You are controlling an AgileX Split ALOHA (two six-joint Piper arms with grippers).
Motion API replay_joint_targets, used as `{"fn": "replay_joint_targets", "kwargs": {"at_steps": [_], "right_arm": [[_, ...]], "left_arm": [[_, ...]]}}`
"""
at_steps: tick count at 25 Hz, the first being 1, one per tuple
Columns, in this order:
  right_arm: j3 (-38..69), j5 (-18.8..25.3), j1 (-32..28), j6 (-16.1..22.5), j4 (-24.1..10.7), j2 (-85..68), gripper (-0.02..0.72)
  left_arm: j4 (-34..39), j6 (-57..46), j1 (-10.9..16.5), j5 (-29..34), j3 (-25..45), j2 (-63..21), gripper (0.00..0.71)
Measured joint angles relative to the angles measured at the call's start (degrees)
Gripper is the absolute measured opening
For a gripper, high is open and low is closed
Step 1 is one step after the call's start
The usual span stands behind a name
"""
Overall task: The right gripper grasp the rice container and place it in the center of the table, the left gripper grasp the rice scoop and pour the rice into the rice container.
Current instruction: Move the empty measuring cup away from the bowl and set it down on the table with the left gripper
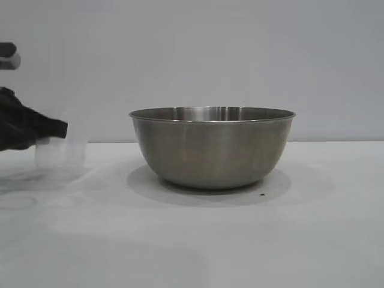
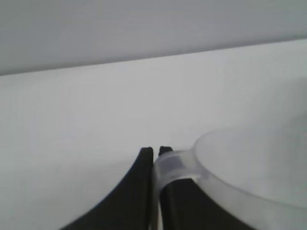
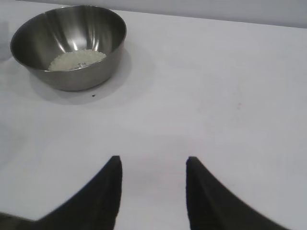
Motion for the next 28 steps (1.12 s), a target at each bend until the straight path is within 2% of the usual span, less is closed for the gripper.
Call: {"fn": "replay_joint_targets", "kwargs": {"at_steps": [4,5,6,7,10,14,15,18,22,23,25,28], "right_arm": [[0.00,0.00,0.00,0.00,0.00,0.00,0.315],[0.00,0.00,0.00,0.00,0.00,0.00,0.315],[0.00,0.00,0.00,0.00,0.00,0.00,0.315],[0.00,0.00,0.00,0.00,0.00,0.00,0.315],[0.00,0.00,0.00,0.00,0.00,0.00,0.315],[0.00,0.00,0.00,0.00,0.00,0.00,0.315],[0.00,0.00,0.00,0.00,0.00,0.00,0.315],[0.00,0.00,0.00,0.00,0.00,0.00,0.315],[0.00,0.00,0.00,0.00,0.00,0.00,0.315],[0.00,0.00,0.00,0.00,0.00,0.00,0.315],[0.00,0.00,0.00,0.00,0.00,0.00,0.315],[0.00,0.00,0.00,0.00,0.00,0.00,0.315]], "left_arm": [[0.39,-0.35,0.00,0.00,0.00,0.44,0.000],[0.77,-0.39,0.00,-0.12,0.00,0.44,0.048],[1.29,-0.48,0.00,-0.12,0.45,0.44,0.048],[1.67,-0.48,0.00,-0.12,0.84,0.44,0.118],[1.70,-0.48,0.00,-0.12,2.81,0.44,0.234],[1.70,-0.11,0.00,-0.12,6.01,-1.36,0.230],[1.70,0.94,0.00,-0.12,6.75,-2.20,0.272],[1.60,4.00,0.00,-0.12,8.76,-5.51,0.255],[-1.87,0.39,0.87,-0.12,11.95,-10.92,0.255],[-1.87,-0.22,1.64,-0.12,12.38,-11.80,0.255],[-0.84,-0.89,4.28,-0.12,12.79,-13.37,0.183],[1.90,-2.00,8.66,-0.12,13.18,-16.29,0.190]]}}
